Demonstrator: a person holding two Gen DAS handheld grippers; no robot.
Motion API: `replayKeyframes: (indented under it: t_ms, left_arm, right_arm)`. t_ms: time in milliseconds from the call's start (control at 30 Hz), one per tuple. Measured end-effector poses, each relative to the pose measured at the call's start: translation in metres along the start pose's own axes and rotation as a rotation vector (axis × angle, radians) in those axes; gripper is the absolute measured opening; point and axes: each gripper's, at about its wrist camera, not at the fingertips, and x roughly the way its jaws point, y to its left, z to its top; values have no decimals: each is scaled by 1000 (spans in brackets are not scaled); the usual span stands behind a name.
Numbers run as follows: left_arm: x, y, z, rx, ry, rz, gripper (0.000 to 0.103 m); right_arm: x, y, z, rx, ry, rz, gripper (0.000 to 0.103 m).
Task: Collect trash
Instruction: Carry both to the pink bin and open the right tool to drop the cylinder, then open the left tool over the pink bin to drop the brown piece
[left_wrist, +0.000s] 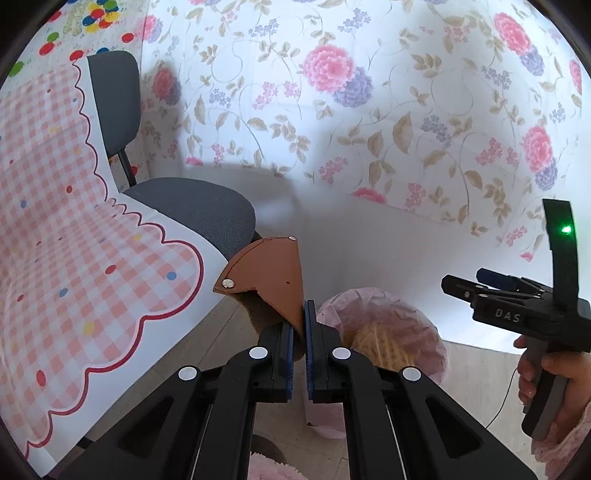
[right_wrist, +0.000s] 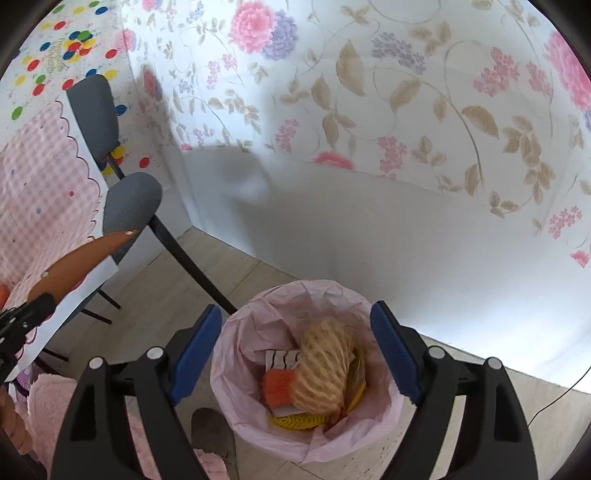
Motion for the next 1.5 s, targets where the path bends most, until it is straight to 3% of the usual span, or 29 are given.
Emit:
replayKeyframes:
  t_ms: [267, 667, 700, 733, 767, 800, 967, 1200, 1267, 1500]
  left_arm:
    - [21, -29, -9, 54, 31, -45, 5]
    - [90, -88, 5, 142, 101, -152, 9]
    - [94, -91, 5, 147, 112, -155, 26]
    - [100, -93, 6, 153, 133, -145, 59]
    - [102, -94, 5, 153, 140, -136, 72]
    - [103, -94, 4, 149, 140, -137, 77]
    - [101, -86, 1, 118, 172, -128, 77]
    - [62, -65, -3, 67, 160, -58, 85]
    - [43, -56, -2, 43, 159, -32, 88]
    - [-38, -10, 3, -75, 97, 98, 90]
  right_arm:
    - [-20, 1, -5, -18, -23, -5, 81]
    - [-23, -42, 0, 94, -41, -25, 81]
    - [-23, -44, 1, 99, -41, -27, 81]
    - [-24, -45, 1, 101, -42, -27, 81]
    - [-24, -46, 1, 105, -42, -28, 81]
    - [-25, -47, 2, 107, -41, -27, 81]
    - [-30, -49, 1, 120, -37, -26, 81]
    - [-42, -33, -2, 83, 0, -6, 84]
    - [-48, -24, -3, 67, 13, 23, 98]
    - [-81, 26, 13, -15, -19, 120, 98]
